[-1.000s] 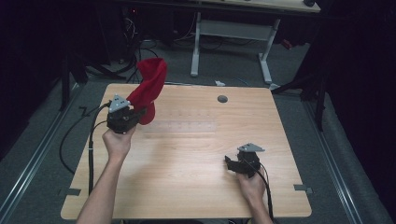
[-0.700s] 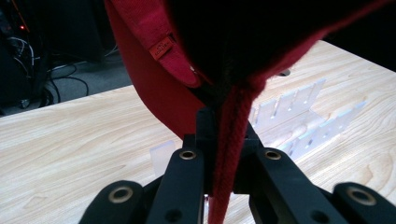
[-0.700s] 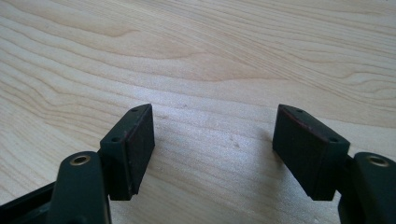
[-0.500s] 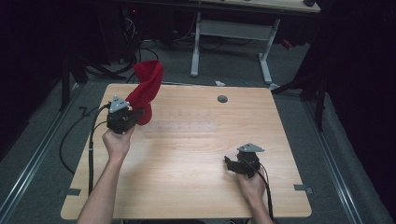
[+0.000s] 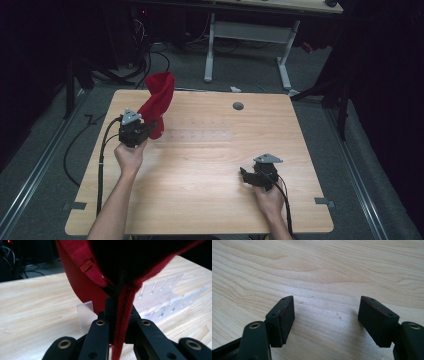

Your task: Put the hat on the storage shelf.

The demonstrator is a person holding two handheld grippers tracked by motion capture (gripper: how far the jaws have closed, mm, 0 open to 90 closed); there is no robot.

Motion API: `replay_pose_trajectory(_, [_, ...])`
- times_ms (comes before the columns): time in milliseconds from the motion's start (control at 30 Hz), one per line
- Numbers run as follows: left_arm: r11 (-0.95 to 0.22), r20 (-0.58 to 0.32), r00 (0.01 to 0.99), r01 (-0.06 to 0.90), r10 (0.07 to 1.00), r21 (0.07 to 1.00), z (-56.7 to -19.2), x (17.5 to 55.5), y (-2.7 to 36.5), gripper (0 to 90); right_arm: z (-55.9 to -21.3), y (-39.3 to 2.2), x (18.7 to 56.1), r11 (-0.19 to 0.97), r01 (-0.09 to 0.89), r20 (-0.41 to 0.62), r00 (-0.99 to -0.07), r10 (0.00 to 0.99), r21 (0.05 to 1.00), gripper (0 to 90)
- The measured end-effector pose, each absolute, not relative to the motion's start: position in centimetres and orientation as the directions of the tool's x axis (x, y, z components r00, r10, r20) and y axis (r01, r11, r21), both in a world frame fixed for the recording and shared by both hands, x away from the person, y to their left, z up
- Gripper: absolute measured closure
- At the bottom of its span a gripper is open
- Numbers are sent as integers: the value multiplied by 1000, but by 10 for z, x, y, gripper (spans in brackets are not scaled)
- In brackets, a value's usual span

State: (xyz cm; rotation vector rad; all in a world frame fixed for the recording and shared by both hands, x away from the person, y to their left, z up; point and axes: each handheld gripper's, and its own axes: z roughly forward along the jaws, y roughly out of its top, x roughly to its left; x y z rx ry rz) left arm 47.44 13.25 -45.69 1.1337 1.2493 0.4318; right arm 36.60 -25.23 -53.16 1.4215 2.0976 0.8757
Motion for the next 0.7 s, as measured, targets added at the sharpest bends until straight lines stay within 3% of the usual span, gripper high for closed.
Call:
replay_pose_trajectory(467, [485, -579, 285, 337, 764, 807, -467, 465, 143, 781, -532, -252, 366, 270, 639, -19, -371, 929, 720, 298])
replay_pose_trajectory(533, [482, -580, 283, 348, 764, 804, -467, 465, 143, 726, -532, -252, 366, 273, 637, -19, -375, 927, 721, 298])
replay_pose_trajectory(633, [456, -556, 286, 347, 780, 819, -467, 463, 142, 557, -532, -252, 366, 277, 636, -21, -380, 925, 720, 298])
replay_pose_trajectory(667, [456, -556, 285, 348, 781, 819, -467, 462, 142, 557, -532, -252, 366, 277, 636, -21, -380, 925, 720, 298])
replay_pose_trajectory(700, [448, -547, 285, 345, 787, 825, -466, 462, 142, 494, -532, -252, 366, 279, 634, -23, -381, 924, 721, 298])
